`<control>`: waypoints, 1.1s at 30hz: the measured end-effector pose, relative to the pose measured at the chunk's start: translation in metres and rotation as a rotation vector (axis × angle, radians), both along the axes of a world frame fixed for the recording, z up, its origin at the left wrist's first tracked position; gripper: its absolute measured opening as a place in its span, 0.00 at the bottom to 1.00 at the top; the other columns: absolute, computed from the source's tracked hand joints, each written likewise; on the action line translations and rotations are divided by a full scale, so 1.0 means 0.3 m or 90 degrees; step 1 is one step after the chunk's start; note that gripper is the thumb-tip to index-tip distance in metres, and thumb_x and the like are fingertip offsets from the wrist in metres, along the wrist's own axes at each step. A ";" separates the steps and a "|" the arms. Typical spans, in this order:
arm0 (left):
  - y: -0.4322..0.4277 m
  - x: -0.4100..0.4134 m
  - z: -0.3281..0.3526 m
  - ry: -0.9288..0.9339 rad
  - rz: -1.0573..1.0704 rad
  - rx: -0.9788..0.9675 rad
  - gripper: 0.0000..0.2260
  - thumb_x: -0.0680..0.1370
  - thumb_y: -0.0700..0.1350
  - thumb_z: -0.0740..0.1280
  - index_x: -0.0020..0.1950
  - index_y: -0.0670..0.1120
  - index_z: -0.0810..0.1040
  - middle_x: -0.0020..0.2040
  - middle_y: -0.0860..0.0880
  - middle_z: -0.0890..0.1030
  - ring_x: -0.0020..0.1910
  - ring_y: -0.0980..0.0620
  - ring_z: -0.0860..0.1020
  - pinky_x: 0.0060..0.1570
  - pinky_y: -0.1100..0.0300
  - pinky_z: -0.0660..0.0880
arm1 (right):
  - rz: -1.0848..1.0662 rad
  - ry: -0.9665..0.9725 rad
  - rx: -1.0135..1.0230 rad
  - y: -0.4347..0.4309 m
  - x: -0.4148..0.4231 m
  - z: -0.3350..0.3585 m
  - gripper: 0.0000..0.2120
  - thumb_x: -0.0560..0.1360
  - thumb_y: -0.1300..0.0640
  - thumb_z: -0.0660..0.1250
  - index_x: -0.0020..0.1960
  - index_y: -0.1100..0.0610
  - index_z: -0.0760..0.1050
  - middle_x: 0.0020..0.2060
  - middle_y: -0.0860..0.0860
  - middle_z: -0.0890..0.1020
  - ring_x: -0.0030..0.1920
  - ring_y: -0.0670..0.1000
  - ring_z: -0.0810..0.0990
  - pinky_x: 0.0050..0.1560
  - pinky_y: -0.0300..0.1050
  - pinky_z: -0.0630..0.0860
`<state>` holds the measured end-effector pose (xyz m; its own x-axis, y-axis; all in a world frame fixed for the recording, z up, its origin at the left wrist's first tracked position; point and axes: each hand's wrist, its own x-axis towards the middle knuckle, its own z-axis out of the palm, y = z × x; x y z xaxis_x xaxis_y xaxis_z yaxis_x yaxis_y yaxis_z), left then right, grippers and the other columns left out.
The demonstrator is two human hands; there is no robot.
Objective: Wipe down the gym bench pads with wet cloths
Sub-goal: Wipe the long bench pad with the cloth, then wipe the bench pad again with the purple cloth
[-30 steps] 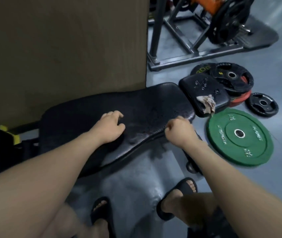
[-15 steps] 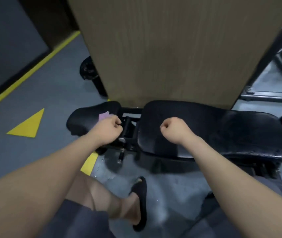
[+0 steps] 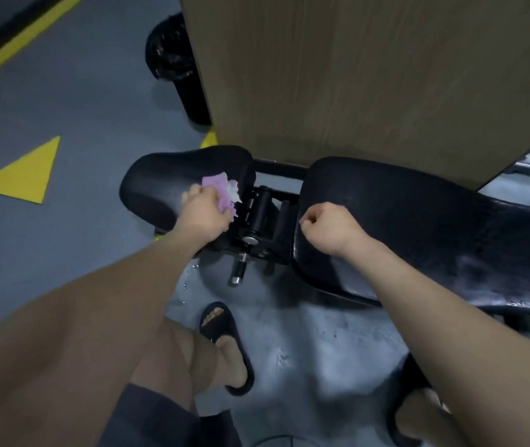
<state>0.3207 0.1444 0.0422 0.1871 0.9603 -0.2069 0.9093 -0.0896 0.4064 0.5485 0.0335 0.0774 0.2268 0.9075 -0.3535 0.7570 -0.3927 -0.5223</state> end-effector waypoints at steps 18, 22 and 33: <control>-0.156 0.113 0.129 -0.584 -0.055 -0.226 0.05 0.83 0.39 0.66 0.51 0.46 0.82 0.44 0.52 0.85 0.40 0.61 0.80 0.42 0.64 0.79 | -0.301 0.518 0.054 0.010 -0.051 -0.010 0.21 0.81 0.37 0.60 0.57 0.53 0.78 0.43 0.51 0.83 0.42 0.52 0.82 0.45 0.48 0.81; -0.183 0.126 0.116 -0.618 -0.054 -0.280 0.03 0.80 0.36 0.69 0.48 0.43 0.81 0.44 0.45 0.85 0.37 0.56 0.79 0.36 0.64 0.75 | -0.337 0.669 0.107 -0.026 -0.047 0.014 0.09 0.83 0.57 0.65 0.51 0.62 0.79 0.44 0.58 0.84 0.46 0.54 0.83 0.51 0.45 0.83; -0.206 0.334 0.146 -0.669 0.049 -0.489 0.19 0.80 0.55 0.69 0.56 0.38 0.83 0.52 0.38 0.86 0.54 0.42 0.85 0.59 0.51 0.80 | -0.235 0.587 0.274 -0.115 0.079 0.026 0.12 0.73 0.70 0.62 0.35 0.60 0.77 0.42 0.56 0.84 0.48 0.54 0.83 0.55 0.49 0.79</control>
<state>0.4210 0.0828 0.0859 0.5435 0.6787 -0.4939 0.1200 0.5196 0.8460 0.5723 -0.0009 0.0853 0.3206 0.9267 -0.1960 -0.1259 -0.1635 -0.9785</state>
